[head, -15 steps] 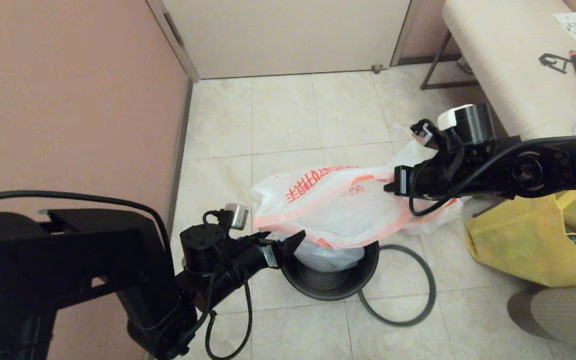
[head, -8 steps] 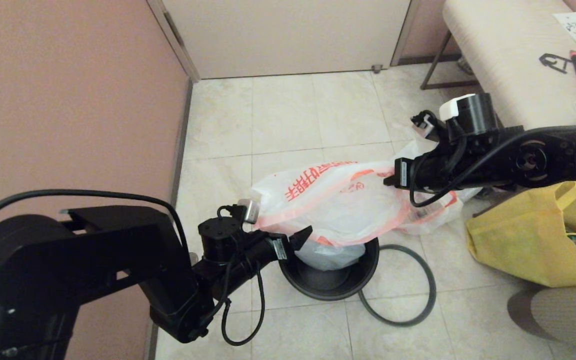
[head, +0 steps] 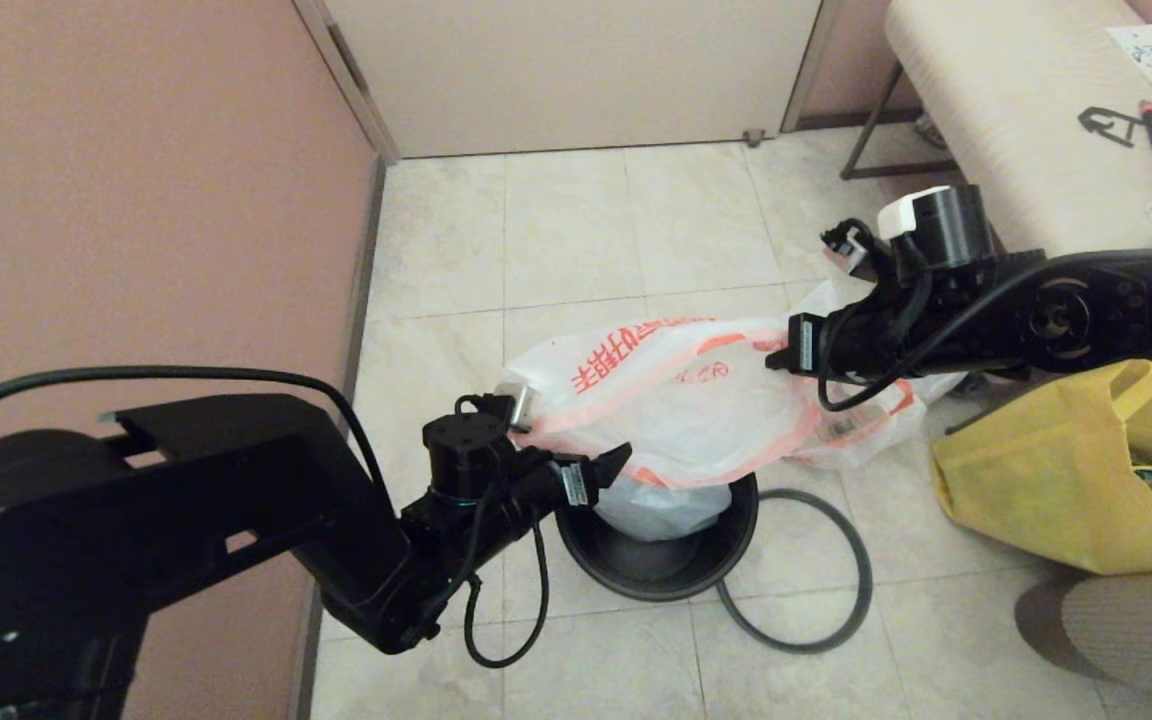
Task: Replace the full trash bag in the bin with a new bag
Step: Put the new garbage bag on the trash can
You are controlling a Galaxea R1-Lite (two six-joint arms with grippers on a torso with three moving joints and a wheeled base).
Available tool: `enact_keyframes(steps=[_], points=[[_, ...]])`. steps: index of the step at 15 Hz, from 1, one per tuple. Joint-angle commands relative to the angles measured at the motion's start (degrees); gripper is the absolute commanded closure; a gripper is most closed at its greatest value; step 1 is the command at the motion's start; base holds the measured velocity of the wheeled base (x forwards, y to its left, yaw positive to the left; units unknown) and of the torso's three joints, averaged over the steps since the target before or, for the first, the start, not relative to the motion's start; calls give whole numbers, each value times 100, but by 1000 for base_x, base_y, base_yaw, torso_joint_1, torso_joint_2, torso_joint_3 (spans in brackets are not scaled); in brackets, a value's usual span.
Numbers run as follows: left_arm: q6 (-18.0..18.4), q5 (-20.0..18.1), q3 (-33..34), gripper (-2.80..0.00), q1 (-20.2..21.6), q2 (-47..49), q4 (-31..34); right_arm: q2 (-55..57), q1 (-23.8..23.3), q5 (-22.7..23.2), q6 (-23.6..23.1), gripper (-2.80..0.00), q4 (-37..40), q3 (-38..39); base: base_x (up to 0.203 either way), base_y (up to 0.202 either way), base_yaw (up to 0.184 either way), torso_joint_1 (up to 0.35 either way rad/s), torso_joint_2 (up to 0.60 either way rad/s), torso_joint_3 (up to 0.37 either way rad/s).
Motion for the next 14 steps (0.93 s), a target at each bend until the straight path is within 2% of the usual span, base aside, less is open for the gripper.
enact_keyframes(steps=[1,4,9,12,14], points=[[-12,-9,-180,0,-38,40,-23,18,5,12,8,0,8,-10,0,0,0,0,0,0],[-12,-2,-326,0,-65,-2,-13,34,11,9,8,0,16,17,0,0,0,0,0,0],[-12,15,-125,0,2,-169,-13,15,6,3,40,0,132,68,0,0,0,0,0,0],[-12,-17,169,0,147,-440,44,-151,31,-4,551,0,566,105,0,0,0,0,0,0],[-20,-56,479,0,341,-471,186,-285,32,-70,730,0,936,262,0,0,0,0,0,0]])
